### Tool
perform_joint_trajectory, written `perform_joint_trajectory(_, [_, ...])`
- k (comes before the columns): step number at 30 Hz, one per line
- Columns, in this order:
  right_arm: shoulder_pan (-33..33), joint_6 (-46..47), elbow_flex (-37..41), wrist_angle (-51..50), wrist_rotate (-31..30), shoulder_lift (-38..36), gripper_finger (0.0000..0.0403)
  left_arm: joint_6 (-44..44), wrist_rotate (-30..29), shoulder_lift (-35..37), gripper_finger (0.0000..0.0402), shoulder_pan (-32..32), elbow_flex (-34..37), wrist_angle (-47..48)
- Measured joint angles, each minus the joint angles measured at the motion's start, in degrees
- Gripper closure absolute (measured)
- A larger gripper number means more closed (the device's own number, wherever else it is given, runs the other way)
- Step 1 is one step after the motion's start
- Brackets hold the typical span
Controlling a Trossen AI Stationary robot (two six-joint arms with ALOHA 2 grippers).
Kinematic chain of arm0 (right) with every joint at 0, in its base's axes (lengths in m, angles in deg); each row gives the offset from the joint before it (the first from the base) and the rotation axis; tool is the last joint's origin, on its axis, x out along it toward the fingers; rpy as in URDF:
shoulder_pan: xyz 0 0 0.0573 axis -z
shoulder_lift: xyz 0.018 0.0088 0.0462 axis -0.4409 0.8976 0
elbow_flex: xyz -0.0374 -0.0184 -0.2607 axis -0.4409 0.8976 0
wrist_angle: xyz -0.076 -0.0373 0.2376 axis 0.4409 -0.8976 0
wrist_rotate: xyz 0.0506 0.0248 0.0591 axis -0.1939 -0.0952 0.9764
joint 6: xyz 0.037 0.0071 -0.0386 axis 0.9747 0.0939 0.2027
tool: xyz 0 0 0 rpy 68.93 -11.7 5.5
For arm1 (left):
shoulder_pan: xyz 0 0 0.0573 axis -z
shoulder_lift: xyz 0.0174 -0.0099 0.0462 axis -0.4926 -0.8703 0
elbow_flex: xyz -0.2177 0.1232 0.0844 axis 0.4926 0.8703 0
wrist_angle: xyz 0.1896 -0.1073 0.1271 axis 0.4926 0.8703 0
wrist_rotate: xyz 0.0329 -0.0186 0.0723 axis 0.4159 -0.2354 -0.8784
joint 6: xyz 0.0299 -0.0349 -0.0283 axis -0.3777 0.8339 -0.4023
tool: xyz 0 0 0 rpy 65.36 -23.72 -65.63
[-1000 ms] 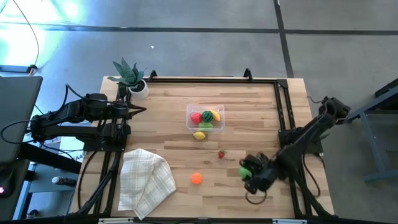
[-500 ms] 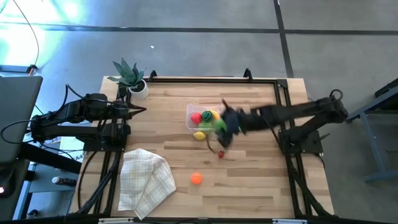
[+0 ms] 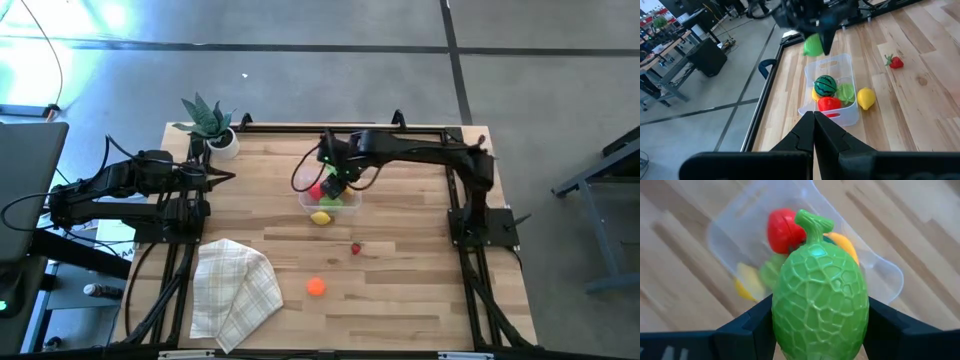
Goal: Pick and placing Produce into tupperware
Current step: Put the melon into the transparent bin
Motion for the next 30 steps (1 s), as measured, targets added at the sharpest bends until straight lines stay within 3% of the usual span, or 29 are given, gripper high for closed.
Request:
perform_joint_trajectory(17, [-0.01, 1.5, 15.89, 12.96, 5.56, 0.88, 0.019, 0.0, -0.02, 0.0, 0.0401, 0.02, 0.02, 0.0])
perform_joint_trajectory(30, [-1.45, 2.97, 20.4, 19.51, 5.97, 0.86, 0.019, 0.0, -0.01, -0.02, 0.0401, 0.01, 0.0, 0.0])
